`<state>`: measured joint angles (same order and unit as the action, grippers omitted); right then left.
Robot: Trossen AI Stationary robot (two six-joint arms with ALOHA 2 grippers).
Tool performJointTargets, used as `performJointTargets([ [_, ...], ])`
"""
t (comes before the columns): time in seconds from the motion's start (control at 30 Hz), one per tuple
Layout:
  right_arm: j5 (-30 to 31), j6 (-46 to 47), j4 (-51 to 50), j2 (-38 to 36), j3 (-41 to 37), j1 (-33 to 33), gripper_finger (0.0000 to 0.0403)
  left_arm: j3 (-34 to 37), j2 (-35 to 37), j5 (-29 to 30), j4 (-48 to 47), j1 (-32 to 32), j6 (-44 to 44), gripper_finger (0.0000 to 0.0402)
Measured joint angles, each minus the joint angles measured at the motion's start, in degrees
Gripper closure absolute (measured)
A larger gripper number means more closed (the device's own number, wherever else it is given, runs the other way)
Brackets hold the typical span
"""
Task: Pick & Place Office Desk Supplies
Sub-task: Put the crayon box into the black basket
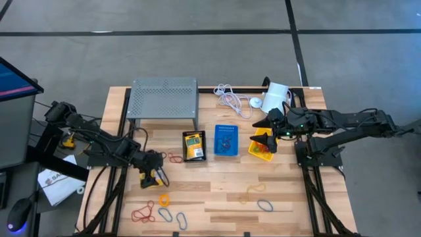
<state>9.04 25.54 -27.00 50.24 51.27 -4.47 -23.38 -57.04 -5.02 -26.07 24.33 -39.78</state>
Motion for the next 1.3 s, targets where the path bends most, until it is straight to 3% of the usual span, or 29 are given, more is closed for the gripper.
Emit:
performJointTargets([
  [0.1,0.0,0.0,0.0,0.0,0.0,0.0,0.0094,-0.02,0.0,0.18,0.12,-0.03,-4.44,0.0008],
  [0.4,-0.11,1.51,0.0,0.0,0.0,0.0,0.0094,-0.02,0.0,0.35,-0.91,-0.01,-7.07,0.001],
  [0.73,-0.08,1.51,0.09,0.0,0.0,0.0,0.0094,-1.4,-0.49,-0.87,-2.05,0.19,-5.77,0.0026],
  [1.07,-0.02,1.51,0.09,0.0,0.0,0.0,0.0094,-10.53,-13.8,0.7,-12.54,3.3,3.5,0.0054],
  [1.3,0.0,1.51,0.14,0.0,0.0,0.0,0.0094,-15.76,-22.63,1.71,-16.55,7.33,3.47,0.0057],
])
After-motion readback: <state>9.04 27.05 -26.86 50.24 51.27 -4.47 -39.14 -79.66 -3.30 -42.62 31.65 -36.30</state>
